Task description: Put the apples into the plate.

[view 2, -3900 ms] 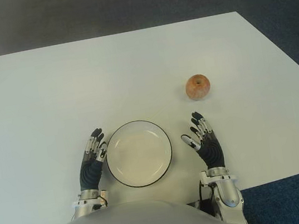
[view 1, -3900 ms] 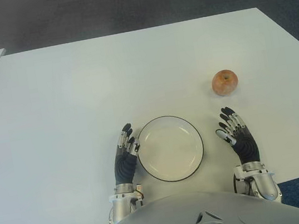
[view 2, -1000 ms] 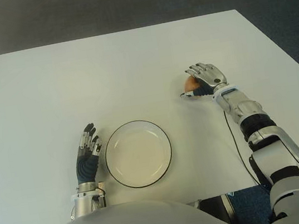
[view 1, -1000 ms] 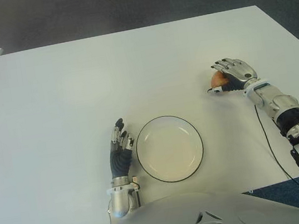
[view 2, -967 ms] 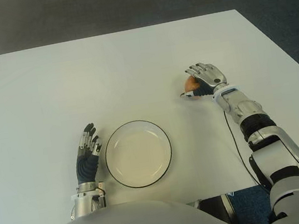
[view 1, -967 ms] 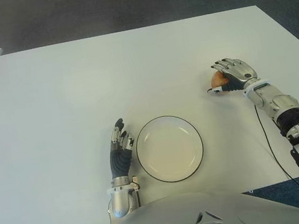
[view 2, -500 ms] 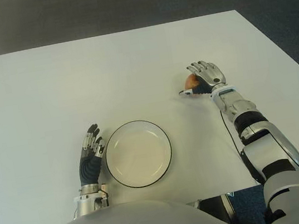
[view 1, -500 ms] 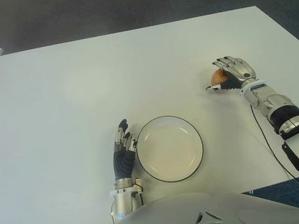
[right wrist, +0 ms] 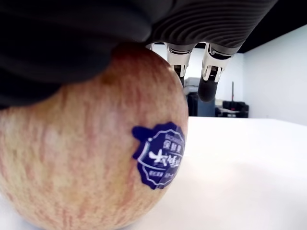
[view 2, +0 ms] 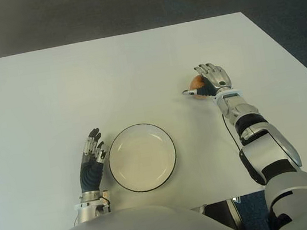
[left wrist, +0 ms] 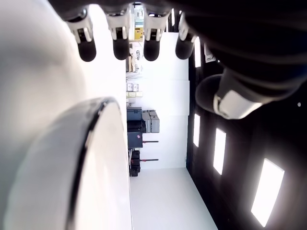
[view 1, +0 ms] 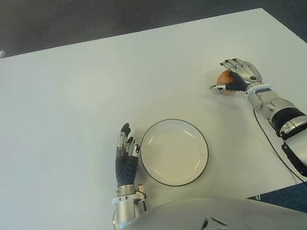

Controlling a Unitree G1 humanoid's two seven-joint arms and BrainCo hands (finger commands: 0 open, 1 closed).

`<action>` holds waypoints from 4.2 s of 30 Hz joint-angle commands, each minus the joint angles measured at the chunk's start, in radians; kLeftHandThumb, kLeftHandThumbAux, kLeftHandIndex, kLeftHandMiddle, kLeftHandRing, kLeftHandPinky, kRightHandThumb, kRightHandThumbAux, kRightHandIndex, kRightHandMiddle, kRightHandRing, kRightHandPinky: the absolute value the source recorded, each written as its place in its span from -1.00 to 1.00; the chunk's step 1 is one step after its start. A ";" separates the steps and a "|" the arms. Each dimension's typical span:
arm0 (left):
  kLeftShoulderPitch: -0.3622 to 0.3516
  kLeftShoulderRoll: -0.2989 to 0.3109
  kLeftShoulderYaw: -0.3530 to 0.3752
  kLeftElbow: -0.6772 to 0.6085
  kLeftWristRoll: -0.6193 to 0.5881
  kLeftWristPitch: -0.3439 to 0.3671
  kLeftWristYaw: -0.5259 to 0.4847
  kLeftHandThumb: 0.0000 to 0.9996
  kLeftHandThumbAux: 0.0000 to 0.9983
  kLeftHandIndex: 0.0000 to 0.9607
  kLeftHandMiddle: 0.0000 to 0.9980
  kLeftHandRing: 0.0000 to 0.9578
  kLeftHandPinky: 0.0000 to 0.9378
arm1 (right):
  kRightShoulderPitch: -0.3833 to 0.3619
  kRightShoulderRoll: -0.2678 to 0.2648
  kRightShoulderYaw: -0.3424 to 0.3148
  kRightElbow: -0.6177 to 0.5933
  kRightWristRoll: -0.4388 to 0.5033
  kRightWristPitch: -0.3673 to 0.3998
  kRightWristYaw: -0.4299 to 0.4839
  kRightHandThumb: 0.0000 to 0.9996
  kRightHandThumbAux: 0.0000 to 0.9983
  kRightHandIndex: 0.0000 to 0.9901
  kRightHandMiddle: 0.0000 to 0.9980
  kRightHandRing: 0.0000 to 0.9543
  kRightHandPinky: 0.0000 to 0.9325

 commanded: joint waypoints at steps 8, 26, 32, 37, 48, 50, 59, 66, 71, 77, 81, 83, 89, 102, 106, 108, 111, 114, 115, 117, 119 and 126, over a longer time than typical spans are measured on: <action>0.013 -0.001 -0.016 -0.018 -0.007 0.020 -0.016 -0.99 -0.03 -1.00 -0.99 -1.00 -0.97 | 0.078 0.038 0.004 0.088 0.061 0.037 -0.070 -0.24 -0.23 -0.89 -0.90 -0.90 -0.72; 0.004 0.000 -0.022 -0.044 -0.046 0.054 -0.031 -0.96 -0.02 -0.98 -0.99 -1.00 -0.98 | 0.075 0.040 0.045 0.127 0.067 0.095 -0.161 0.69 0.36 -0.16 -0.02 0.32 0.31; -0.013 -0.009 -0.009 -0.015 -0.037 0.038 -0.014 -0.95 -0.02 -0.99 -0.99 -1.00 -0.99 | 0.062 0.040 0.056 0.132 0.072 0.100 -0.114 0.84 0.32 -0.09 -0.04 0.10 0.08; -0.019 -0.005 0.010 0.011 -0.011 0.044 0.001 -0.95 -0.02 -0.99 -0.99 -1.00 -1.00 | 0.063 0.032 0.060 0.128 0.073 0.089 -0.120 0.90 0.31 -0.10 -0.07 0.05 -0.01; -0.040 -0.012 0.018 0.048 0.017 0.019 0.019 -0.95 -0.05 -1.00 -0.99 -1.00 -0.98 | 0.074 0.024 0.055 0.125 0.083 0.073 -0.142 0.91 0.31 -0.12 -0.04 0.05 -0.13; -0.039 -0.016 0.018 0.047 0.020 0.020 0.023 -0.96 -0.05 -1.00 -0.99 -1.00 -0.97 | 0.075 0.022 0.054 0.123 0.086 0.069 -0.143 0.91 0.32 -0.13 -0.05 0.05 -0.14; -0.051 -0.040 -0.005 0.064 0.022 0.009 0.025 -0.92 -0.05 -1.00 -0.99 -1.00 -0.97 | 0.073 0.010 0.054 0.123 0.087 0.070 -0.145 0.91 0.31 -0.08 -0.09 0.17 0.30; -0.027 -0.032 -0.011 0.046 0.011 -0.001 0.013 -0.93 -0.02 -1.00 -0.99 -1.00 -0.98 | 0.034 -0.037 0.039 0.120 0.095 0.047 -0.134 0.90 0.32 -0.21 -0.05 0.12 0.47; -0.016 -0.055 -0.044 -0.001 0.045 0.021 0.029 -0.96 0.02 -1.00 -0.99 -1.00 -0.96 | -0.027 -0.061 0.003 0.065 0.121 0.015 -0.133 0.90 0.32 -0.23 -0.01 0.09 0.33; -0.011 -0.056 -0.067 -0.023 0.070 0.021 0.045 -0.97 0.01 -1.00 -0.99 -1.00 -0.99 | 0.012 -0.066 -0.096 -0.137 0.213 0.008 -0.101 0.90 0.32 -0.22 0.01 0.09 0.38; -0.001 -0.050 -0.083 -0.038 0.076 0.022 0.041 -0.97 0.00 -1.00 -1.00 -1.00 -1.00 | 0.105 -0.063 -0.172 -0.374 0.269 0.048 -0.065 0.90 0.32 -0.23 0.00 0.10 0.64; 0.009 -0.049 -0.090 -0.051 0.070 0.023 0.035 -0.97 0.00 -1.00 -1.00 -1.00 -0.99 | 0.153 -0.055 -0.205 -0.476 0.290 0.054 -0.060 0.83 0.33 -0.21 0.02 0.33 0.73; 0.034 -0.041 -0.100 -0.089 0.042 0.039 0.018 -0.98 0.02 -1.00 -0.98 -1.00 -0.95 | 0.303 -0.028 -0.246 -0.796 0.283 0.089 -0.036 0.72 0.35 -0.19 0.06 0.74 0.80; 0.002 -0.029 -0.048 -0.029 0.059 0.061 0.040 -0.98 -0.02 -1.00 -0.98 -1.00 -0.94 | 0.543 -0.013 -0.207 -1.354 0.234 0.103 0.186 0.71 0.35 -0.19 0.06 0.81 0.82; 0.000 -0.042 -0.047 -0.027 0.047 0.066 0.044 -0.97 -0.01 -1.00 -0.99 -1.00 -0.94 | 0.571 -0.034 -0.168 -1.434 0.195 0.044 0.250 0.71 0.35 -0.19 0.06 0.82 0.82; -0.007 -0.045 -0.043 -0.021 0.045 0.066 0.047 -0.97 -0.01 -1.00 -1.00 -1.00 -0.96 | 0.585 -0.043 -0.146 -1.466 0.173 0.017 0.281 0.71 0.35 -0.20 0.07 0.82 0.82; -0.007 -0.040 -0.035 -0.027 0.054 0.079 0.051 -0.96 -0.01 -1.00 -1.00 -1.00 -0.98 | 0.613 -0.038 -0.110 -1.508 0.126 -0.001 0.314 0.71 0.35 -0.20 0.07 0.82 0.82; -0.004 -0.033 -0.030 -0.034 0.064 0.095 0.055 -0.97 -0.02 -1.00 -1.00 -1.00 -0.97 | 0.638 -0.029 -0.081 -1.533 0.075 -0.030 0.330 0.71 0.36 -0.20 0.07 0.80 0.80; -0.003 -0.031 -0.028 -0.036 0.066 0.101 0.056 -0.98 -0.02 -1.00 -1.00 -1.00 -0.96 | 0.643 -0.027 -0.075 -1.537 0.062 -0.043 0.334 0.71 0.36 -0.20 0.06 0.80 0.79; -0.002 -0.030 -0.028 -0.039 0.067 0.109 0.056 -0.98 -0.02 -1.00 -1.00 -1.00 -0.96 | 0.654 -0.023 -0.072 -1.544 0.048 -0.062 0.345 0.71 0.36 -0.20 0.06 0.78 0.77; -0.001 -0.028 -0.027 -0.041 0.065 0.120 0.053 -0.99 -0.02 -1.00 -1.00 -1.00 -0.96 | 0.662 -0.026 -0.068 -1.546 0.045 -0.101 0.356 0.71 0.36 -0.20 0.06 0.77 0.76; -0.008 -0.024 -0.018 -0.033 0.041 0.141 0.041 -1.00 -0.04 -1.00 -1.00 -1.00 -0.98 | 0.649 -0.056 -0.052 -1.522 0.033 -0.245 0.388 0.70 0.36 -0.20 0.04 0.72 0.74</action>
